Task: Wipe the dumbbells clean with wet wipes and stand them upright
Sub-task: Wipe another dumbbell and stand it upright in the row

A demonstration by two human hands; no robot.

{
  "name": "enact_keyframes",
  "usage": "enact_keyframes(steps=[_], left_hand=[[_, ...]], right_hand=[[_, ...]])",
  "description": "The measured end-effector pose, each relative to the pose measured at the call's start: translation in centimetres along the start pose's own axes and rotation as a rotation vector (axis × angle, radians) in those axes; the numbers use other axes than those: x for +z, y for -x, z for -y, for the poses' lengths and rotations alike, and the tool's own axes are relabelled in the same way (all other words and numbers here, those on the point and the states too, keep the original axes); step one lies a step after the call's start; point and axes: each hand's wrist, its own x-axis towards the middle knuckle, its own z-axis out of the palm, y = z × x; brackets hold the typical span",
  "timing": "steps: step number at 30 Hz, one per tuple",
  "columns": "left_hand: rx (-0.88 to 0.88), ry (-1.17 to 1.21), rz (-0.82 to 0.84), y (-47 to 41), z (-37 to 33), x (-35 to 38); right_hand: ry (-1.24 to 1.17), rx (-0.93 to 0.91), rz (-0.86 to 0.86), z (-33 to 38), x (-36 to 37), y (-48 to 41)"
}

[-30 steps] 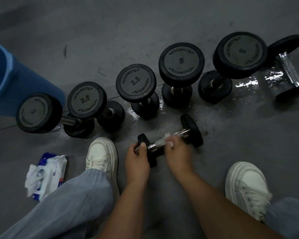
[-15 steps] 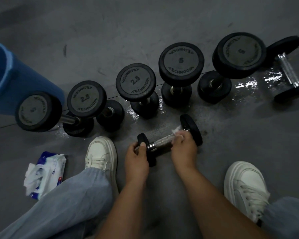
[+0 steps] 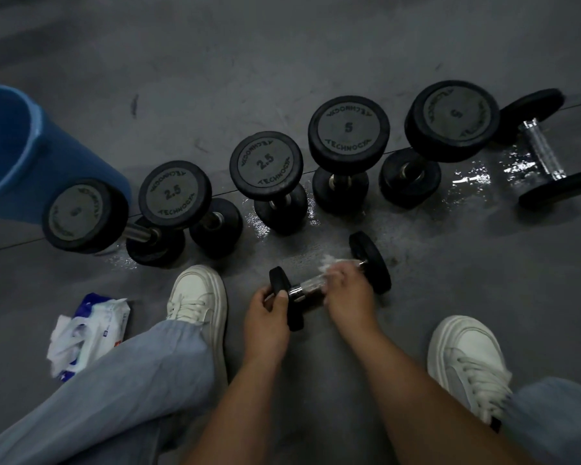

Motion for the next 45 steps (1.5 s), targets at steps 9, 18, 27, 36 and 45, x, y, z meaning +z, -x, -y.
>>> enact_keyframes(steps=[9, 18, 27, 36, 45], left_hand=[[0.02, 0.078, 0.025, 0.5, 1.0, -0.1], [0.017, 0.094, 0.019, 0.3, 1.3, -0.1], [0.031, 0.103, 0.0, 0.0, 1.3, 0.0], [0.036, 0.083, 0.006, 0.1, 1.2, 0.0], [0.032, 0.077, 0.0, 0.2, 1.2, 0.0]], right_hand=[[0.121, -0.084, 0.116, -2.3, -1.1, 1.1], [0.213, -0.052, 0.138, -2.0, -1.0, 0.8], [0.115, -0.14, -0.096, 0.4, -1.5, -1.7], [0.366, -0.169, 0.071, -0.1, -0.4, -0.2], [0.242, -0.118, 0.322, -1.0, 0.9, 1.6]])
